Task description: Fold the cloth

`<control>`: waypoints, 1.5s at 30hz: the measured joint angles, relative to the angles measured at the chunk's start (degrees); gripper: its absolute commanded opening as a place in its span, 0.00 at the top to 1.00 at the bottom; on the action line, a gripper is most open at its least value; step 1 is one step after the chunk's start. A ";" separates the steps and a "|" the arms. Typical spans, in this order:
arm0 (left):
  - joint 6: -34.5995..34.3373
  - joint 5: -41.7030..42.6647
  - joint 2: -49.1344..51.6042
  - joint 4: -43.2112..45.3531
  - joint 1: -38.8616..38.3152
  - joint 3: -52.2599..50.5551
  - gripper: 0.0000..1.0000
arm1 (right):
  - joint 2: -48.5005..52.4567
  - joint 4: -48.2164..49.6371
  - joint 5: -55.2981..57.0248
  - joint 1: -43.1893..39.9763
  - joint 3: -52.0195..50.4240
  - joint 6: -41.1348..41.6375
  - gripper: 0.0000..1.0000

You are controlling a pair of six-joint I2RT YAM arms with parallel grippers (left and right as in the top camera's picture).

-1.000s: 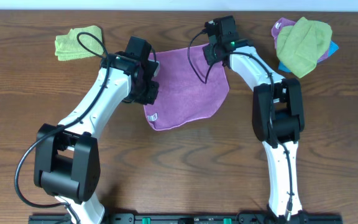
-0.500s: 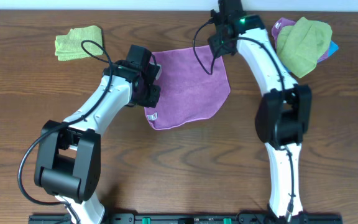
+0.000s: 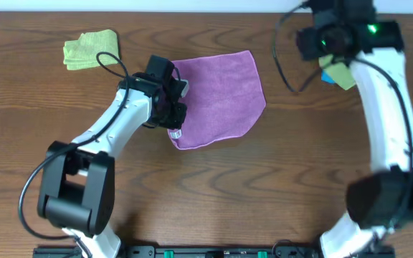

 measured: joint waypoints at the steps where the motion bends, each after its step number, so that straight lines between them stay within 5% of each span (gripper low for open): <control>1: 0.11 -0.04 -0.92 -0.13 0.00 0.00 0.94 | -2.25 1.05 -0.55 -0.42 -3.10 -0.09 0.41; 13: 1.20 -8.72 -14.71 -11.02 -8.92 -1.36 0.94 | -21.31 15.78 -11.85 -1.09 -37.46 -0.63 0.36; 25: -2.51 -11.67 -20.87 -4.72 -7.80 -16.44 0.94 | -11.93 24.50 -24.06 -1.36 -44.76 1.07 0.34; 27: -3.72 -11.37 -20.87 -2.67 -7.37 -18.05 0.85 | -9.77 24.68 -24.79 -1.36 -44.78 1.18 0.32; 30: -5.99 -10.71 -20.87 -0.24 -6.16 -20.57 0.46 | -7.96 24.70 -25.42 -1.36 -44.85 1.22 0.32; 33: -7.56 -8.68 -20.87 0.37 -4.98 -21.55 0.37 | -7.82 25.09 -25.64 -1.36 -44.89 1.22 0.32; 45: -19.61 0.48 -18.69 5.84 -3.72 -21.57 0.39 | -7.82 25.33 -25.97 -1.53 -44.89 1.22 0.32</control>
